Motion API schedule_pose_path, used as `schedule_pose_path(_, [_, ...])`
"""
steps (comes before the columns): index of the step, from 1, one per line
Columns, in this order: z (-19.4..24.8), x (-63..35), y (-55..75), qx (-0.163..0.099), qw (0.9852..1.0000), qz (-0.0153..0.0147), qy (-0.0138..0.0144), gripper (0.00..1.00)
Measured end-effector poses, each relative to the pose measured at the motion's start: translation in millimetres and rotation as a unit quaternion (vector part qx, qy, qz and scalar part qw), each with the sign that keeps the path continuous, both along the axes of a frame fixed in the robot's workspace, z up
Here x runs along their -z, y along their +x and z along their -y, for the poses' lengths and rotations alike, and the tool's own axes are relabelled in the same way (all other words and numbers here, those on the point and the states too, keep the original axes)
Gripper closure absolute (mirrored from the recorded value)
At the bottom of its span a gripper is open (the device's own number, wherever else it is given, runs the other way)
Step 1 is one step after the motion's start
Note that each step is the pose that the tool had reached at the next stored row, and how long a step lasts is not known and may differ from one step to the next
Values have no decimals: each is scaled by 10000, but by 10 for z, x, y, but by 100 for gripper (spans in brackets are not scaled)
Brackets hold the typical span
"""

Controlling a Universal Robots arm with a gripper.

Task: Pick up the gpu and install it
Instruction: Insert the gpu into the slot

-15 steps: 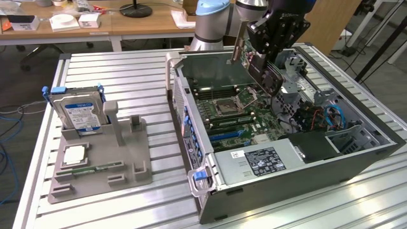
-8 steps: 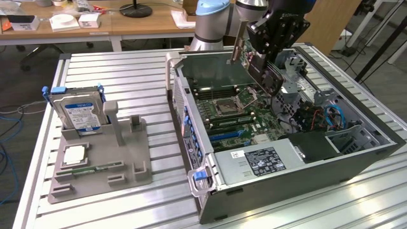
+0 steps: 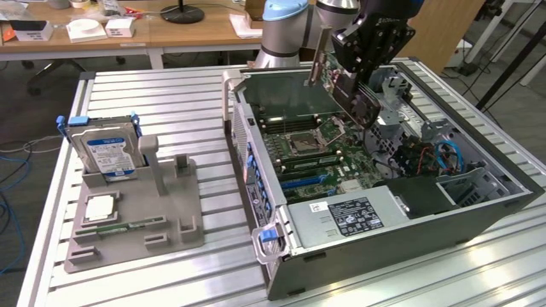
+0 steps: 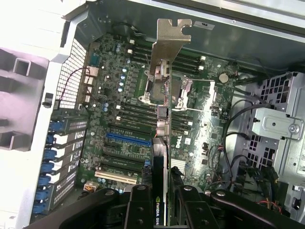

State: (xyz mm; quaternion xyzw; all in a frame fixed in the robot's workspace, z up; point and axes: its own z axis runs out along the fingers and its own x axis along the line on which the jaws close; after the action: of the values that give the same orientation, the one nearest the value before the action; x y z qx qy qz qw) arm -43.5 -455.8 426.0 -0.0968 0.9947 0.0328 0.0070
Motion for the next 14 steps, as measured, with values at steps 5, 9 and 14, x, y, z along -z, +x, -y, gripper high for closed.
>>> schedule_pose_path(5, [0, 0, 0, -73, 10000, 0, 0, 74])
schedule_pose_path(9, [0, 0, 0, -126, 9999, 0, 0, 74])
schedule_pose_path(14, [0, 0, 0, -188, 9998, 0, 0, 74])
